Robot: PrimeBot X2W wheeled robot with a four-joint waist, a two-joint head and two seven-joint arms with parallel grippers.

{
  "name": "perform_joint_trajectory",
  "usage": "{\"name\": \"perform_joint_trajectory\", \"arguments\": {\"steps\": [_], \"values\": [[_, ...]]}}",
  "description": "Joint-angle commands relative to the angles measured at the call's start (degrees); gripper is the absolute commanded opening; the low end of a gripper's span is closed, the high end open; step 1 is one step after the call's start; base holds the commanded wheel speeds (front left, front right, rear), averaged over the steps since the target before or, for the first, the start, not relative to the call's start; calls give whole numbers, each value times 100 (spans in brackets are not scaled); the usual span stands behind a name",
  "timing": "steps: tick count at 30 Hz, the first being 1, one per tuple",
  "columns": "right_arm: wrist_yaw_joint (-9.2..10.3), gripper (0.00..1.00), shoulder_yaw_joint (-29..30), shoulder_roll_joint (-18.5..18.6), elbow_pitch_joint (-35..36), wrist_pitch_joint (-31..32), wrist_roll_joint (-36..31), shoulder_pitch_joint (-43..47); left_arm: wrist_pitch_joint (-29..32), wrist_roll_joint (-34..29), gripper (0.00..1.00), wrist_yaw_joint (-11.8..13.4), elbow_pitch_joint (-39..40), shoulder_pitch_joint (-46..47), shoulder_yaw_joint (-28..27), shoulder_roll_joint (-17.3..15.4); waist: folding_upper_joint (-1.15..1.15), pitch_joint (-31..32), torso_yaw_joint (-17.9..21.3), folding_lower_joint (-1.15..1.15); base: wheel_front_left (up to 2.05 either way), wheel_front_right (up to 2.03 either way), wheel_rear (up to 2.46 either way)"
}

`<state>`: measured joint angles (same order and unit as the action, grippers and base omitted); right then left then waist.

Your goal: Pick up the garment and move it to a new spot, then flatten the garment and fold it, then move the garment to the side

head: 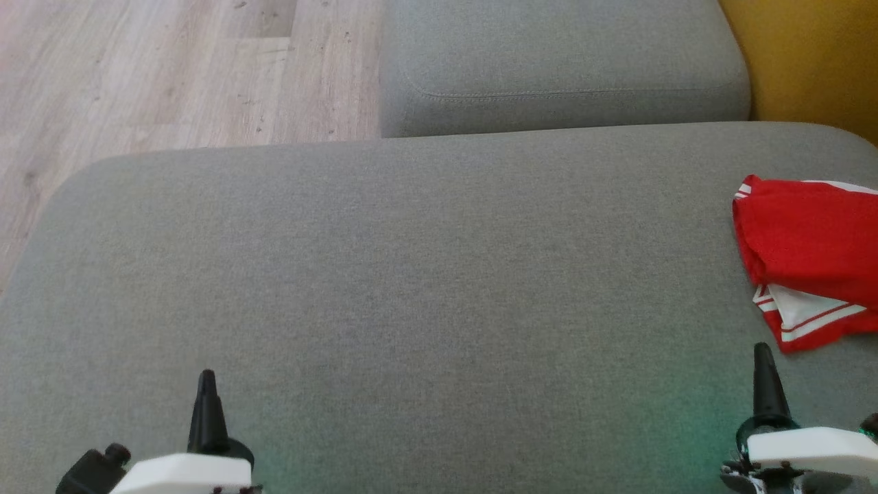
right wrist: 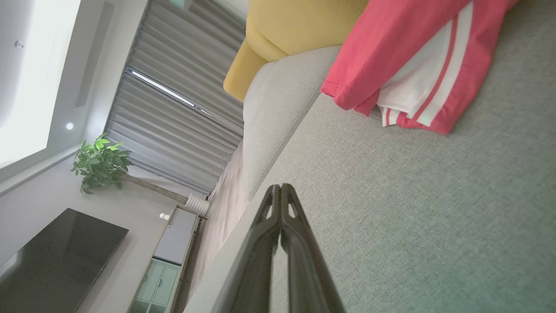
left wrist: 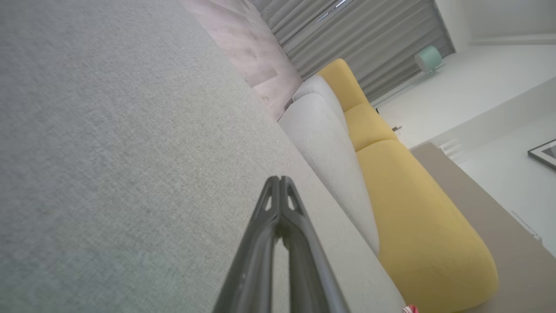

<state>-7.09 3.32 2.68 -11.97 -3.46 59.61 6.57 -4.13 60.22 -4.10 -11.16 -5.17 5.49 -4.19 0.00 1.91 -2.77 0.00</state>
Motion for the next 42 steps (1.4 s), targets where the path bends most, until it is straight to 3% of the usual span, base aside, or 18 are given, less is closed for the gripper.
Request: {"name": "perform_joint_trajectory", "arguments": {"steps": [1, 42], "values": [[-25, 0, -42, 133, 151, 54, 185, -311, 36, 174, 0, -49, 137, 380, -189, -65, 0, -7, 8, 0, 0, 0, 0], [-37, 0, 125, 138, -143, 738, 2902, -1115, 735, 2908, 0, -294, -213, 1003, -835, -51, 0, -178, 236, 0, 0, 0, 0]]}}
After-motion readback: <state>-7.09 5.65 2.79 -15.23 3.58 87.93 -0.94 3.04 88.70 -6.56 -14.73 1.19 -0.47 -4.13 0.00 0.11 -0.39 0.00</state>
